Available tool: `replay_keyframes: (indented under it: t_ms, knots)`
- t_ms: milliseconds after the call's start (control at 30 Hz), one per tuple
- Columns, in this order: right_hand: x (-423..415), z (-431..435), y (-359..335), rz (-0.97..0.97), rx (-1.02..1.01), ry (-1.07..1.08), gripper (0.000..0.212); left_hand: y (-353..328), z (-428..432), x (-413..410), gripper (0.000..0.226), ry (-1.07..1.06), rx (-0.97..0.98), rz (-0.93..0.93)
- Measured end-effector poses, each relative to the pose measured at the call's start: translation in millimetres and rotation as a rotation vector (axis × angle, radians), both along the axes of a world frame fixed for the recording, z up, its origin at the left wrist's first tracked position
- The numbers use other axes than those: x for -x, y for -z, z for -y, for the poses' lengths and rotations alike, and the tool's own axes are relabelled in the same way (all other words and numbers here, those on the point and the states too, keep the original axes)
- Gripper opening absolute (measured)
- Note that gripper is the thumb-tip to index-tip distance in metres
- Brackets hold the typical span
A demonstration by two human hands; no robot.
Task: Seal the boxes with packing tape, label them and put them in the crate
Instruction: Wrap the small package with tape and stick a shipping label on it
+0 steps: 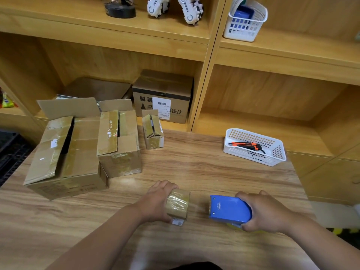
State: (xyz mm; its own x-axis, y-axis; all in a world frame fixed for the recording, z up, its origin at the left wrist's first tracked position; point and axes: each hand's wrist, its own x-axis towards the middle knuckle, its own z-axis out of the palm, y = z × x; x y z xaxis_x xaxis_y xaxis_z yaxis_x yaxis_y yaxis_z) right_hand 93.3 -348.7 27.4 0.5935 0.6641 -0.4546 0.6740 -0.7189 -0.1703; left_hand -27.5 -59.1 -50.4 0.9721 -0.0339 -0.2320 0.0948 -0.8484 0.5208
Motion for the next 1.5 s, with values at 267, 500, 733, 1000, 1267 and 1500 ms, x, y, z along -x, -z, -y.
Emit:
replay_keyframes:
  t_ms: [267,500,733,1000,1267,1500]
  knots:
    - [7,-28,21,0.107,0.117,-0.066,0.041,-4,3,1,0.098,0.02,-0.057,-0.027]
    - [13,-40,35,0.076,0.116,-0.055,0.042,-14,11,-2,0.102,0.077,-0.254,-0.077]
    - [17,-41,39,0.076,0.095,-0.048,0.042,-23,49,-27,0.072,0.138,-0.115,0.001]
    - [17,-14,24,0.136,0.055,0.022,0.044,0,59,-37,0.025,0.061,-0.218,0.144]
    - [23,-10,0,0.247,0.104,-0.007,0.043,4,63,-43,0.016,-0.127,-0.056,0.202]
    - [32,-49,-7,0.191,0.251,-0.013,0.045,7,64,-38,0.017,-0.129,-0.077,0.24]
